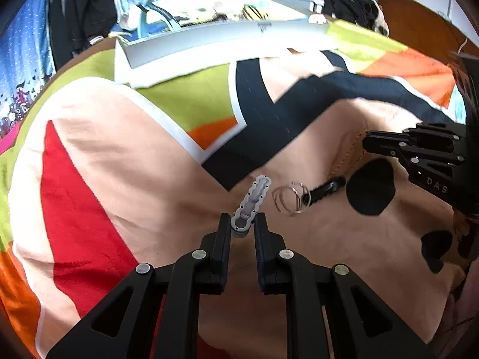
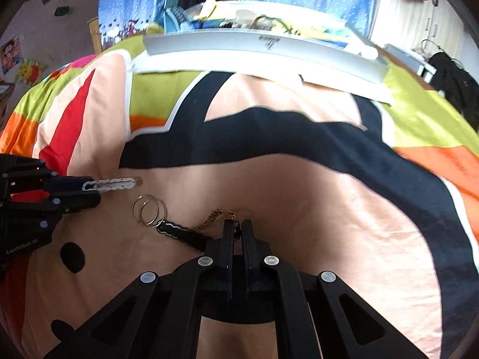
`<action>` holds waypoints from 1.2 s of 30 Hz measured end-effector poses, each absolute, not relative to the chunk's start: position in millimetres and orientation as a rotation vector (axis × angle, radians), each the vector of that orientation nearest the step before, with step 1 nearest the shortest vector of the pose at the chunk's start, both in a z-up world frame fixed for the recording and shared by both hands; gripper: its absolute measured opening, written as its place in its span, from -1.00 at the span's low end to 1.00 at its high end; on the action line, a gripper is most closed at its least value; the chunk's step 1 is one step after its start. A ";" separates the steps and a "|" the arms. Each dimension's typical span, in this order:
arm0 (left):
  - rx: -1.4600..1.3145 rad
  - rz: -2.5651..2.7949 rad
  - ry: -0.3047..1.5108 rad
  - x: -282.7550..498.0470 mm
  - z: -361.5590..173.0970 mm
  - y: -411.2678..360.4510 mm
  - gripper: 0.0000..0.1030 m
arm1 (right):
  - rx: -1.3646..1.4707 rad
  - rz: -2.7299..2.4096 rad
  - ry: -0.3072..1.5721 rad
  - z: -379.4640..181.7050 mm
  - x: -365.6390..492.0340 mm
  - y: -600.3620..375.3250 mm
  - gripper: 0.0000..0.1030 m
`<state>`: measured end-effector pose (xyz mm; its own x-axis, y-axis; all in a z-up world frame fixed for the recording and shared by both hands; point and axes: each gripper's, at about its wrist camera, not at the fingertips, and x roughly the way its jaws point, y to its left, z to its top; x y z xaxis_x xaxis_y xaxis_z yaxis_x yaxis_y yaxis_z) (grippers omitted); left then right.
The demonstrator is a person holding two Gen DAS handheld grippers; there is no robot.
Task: Organize jewelry
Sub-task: 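Carry the keychain and gold chain into the white tray and open both tools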
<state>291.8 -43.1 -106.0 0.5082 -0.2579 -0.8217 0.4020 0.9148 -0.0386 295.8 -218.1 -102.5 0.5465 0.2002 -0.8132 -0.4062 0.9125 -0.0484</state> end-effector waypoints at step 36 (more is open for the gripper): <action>-0.151 -0.334 0.638 482.0 22.0 -89.2 -0.76 | 0.163 0.352 0.388 19.8 411.1 -265.0 -0.90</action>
